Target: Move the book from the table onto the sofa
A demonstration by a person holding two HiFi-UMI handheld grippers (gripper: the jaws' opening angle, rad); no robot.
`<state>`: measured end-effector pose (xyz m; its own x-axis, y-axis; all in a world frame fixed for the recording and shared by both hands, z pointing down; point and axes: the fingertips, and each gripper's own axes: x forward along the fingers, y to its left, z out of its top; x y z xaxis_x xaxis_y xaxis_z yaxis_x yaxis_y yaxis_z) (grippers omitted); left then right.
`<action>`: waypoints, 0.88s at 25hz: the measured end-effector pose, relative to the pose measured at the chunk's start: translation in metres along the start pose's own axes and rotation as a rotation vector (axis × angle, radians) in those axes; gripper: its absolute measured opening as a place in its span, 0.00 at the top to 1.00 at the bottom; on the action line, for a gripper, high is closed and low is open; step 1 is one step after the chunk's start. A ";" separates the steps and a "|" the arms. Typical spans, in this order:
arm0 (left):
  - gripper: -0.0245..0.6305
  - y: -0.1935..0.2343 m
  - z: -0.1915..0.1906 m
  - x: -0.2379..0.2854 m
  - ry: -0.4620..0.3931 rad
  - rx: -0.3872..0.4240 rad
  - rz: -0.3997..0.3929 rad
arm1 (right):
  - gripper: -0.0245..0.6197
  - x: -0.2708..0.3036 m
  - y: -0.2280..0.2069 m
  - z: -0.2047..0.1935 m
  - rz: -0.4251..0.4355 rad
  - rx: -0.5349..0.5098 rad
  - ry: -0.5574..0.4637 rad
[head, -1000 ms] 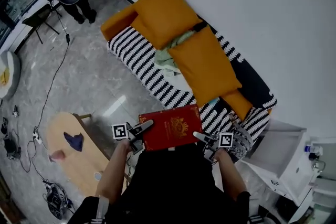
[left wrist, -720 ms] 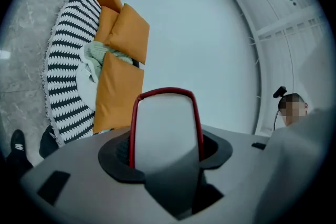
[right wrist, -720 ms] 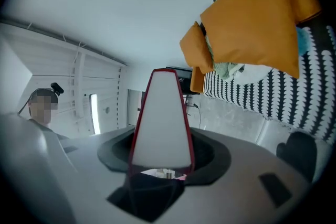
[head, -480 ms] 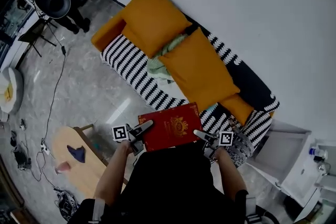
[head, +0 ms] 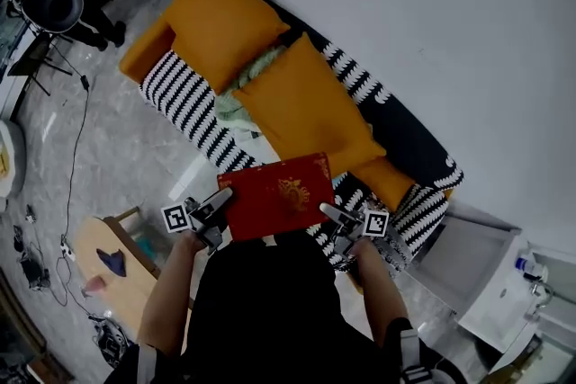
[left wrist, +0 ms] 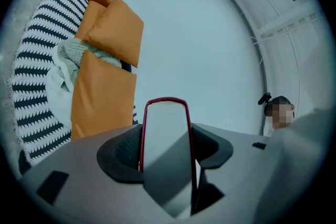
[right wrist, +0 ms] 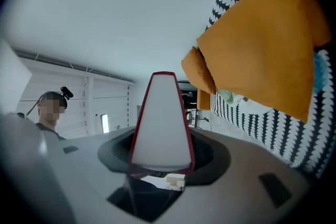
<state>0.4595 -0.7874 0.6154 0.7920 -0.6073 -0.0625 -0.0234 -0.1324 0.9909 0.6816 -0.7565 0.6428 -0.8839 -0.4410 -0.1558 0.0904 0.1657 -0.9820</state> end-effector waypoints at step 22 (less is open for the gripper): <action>0.56 0.014 -0.012 0.019 -0.047 -0.022 0.120 | 0.58 -0.013 -0.158 0.223 -0.442 -0.117 -0.398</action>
<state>0.4819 -0.7910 0.6291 0.7549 -0.6538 0.0520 -0.1025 -0.0392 0.9940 0.7810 -0.9735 0.7758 -0.5843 -0.7827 0.2143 -0.3170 -0.0230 -0.9481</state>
